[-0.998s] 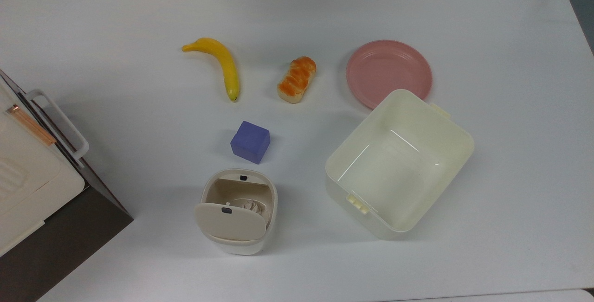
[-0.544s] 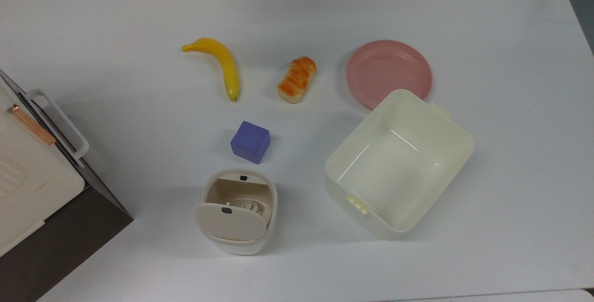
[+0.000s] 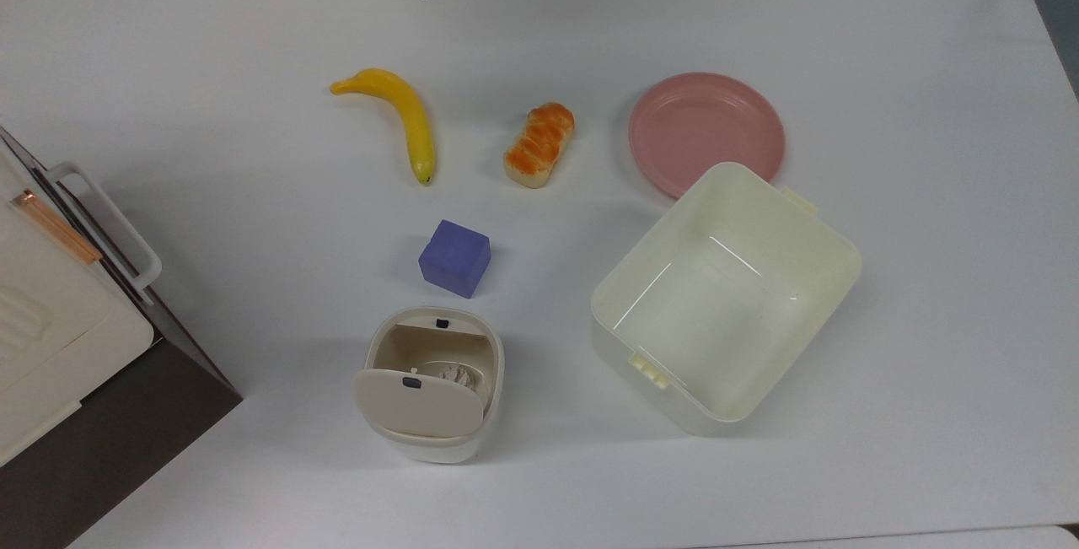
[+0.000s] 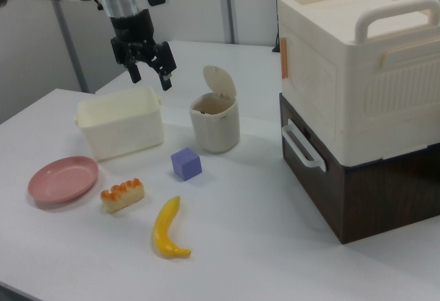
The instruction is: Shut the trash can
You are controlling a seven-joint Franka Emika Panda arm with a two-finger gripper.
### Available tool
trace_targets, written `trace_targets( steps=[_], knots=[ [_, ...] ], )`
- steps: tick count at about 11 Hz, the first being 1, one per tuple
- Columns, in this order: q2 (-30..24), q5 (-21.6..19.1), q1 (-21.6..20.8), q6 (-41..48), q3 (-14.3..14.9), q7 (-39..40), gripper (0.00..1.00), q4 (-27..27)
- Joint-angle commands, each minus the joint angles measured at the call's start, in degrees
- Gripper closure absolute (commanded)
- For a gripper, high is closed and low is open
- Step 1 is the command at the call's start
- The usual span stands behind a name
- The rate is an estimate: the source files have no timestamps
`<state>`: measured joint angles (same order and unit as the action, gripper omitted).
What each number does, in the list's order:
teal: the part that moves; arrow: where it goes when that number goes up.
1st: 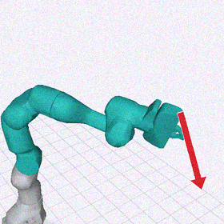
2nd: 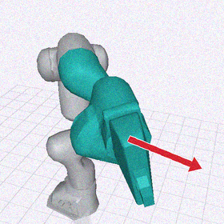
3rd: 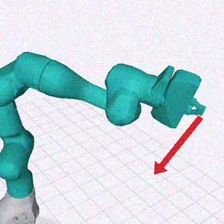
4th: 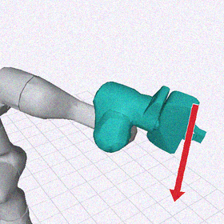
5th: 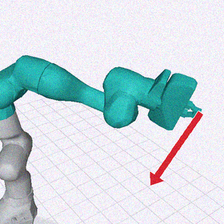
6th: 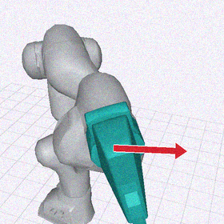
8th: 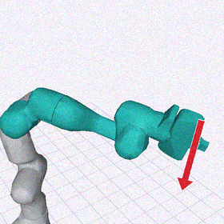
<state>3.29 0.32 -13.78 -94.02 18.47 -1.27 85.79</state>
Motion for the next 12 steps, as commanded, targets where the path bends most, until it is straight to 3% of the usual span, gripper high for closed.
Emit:
trace_targets(
  steps=[1,3,6,10,12],
  knots=[
    [0.2,2.1,-0.7,-4.0,-2.1,-1.2,1.00,1.8],
    [1.3,7.2,-1.1,-10.7,-4.0,-6.8,1.00,4.0],
    [6.4,9.0,-1.4,-23.3,-4.0,-21.3,1.00,3.2],
    [18.6,19.1,-1.2,-33.2,-3.9,-51.4,1.00,-5.7],
    [24.0,19.2,-0.3,-37.4,-3.4,-60.9,1.00,-11.8]
  ],
)
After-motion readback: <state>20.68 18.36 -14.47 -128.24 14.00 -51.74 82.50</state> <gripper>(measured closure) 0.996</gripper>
